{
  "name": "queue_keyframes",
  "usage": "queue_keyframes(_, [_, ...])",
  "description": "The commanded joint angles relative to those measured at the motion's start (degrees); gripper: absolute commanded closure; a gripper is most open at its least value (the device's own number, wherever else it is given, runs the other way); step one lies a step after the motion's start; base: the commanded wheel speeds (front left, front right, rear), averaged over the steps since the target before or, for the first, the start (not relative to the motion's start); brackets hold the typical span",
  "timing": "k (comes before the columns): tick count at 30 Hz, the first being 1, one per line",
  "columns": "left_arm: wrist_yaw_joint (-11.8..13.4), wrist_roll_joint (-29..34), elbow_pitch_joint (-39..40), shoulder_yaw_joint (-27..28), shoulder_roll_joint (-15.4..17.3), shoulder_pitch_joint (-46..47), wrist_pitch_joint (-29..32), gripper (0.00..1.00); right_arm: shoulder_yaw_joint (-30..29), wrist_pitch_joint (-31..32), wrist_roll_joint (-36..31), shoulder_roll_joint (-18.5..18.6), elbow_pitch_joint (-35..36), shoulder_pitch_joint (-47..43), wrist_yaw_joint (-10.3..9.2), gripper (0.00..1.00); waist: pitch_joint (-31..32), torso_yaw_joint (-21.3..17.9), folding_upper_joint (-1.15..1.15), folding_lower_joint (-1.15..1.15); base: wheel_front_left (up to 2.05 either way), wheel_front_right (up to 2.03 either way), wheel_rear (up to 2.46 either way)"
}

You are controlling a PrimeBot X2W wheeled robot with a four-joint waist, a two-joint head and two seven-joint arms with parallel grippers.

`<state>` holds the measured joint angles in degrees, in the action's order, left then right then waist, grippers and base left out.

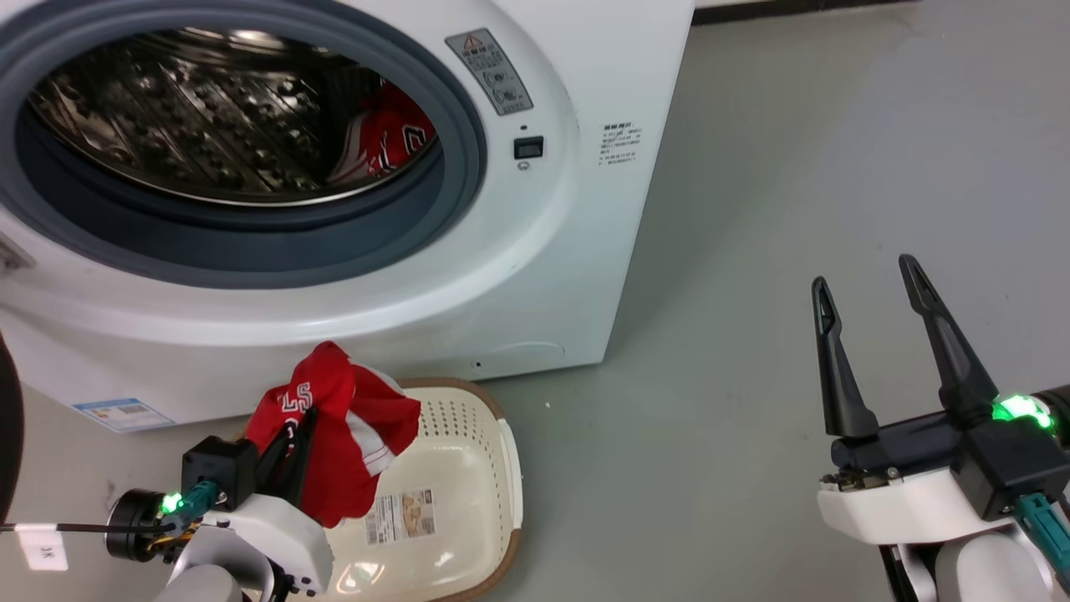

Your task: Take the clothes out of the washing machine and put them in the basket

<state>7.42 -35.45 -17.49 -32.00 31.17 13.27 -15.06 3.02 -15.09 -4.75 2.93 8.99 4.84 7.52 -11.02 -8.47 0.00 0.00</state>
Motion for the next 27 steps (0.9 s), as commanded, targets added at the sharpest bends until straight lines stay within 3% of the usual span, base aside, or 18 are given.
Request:
queue_keyframes(1, [-1.0,0.1,-3.3,0.0,-0.9,1.5,-0.1,1.0,0.2,-0.1,-0.4,-0.1,0.4,1.4,-0.06,0.0,-2.8,-0.9,0.0,0.0,0.0,0.0,0.0])
queue_keyframes(16, [-8.9,6.3,-30.3,-1.6,-5.8,17.0,-0.2,1.0,0.0,-0.1,0.4,-0.1,5.9,5.4,-0.06,0.0,-21.2,-4.9,0.0,0.0,0.0,0.0,0.0])
queue_keyframes(27, [-10.9,7.2,-44.7,-0.9,-8.2,26.4,-0.2,1.0,-0.3,-0.1,1.0,-0.1,8.3,7.2,-0.06,0.0,-29.9,-6.4,0.0,0.0,0.0,0.0,0.0])
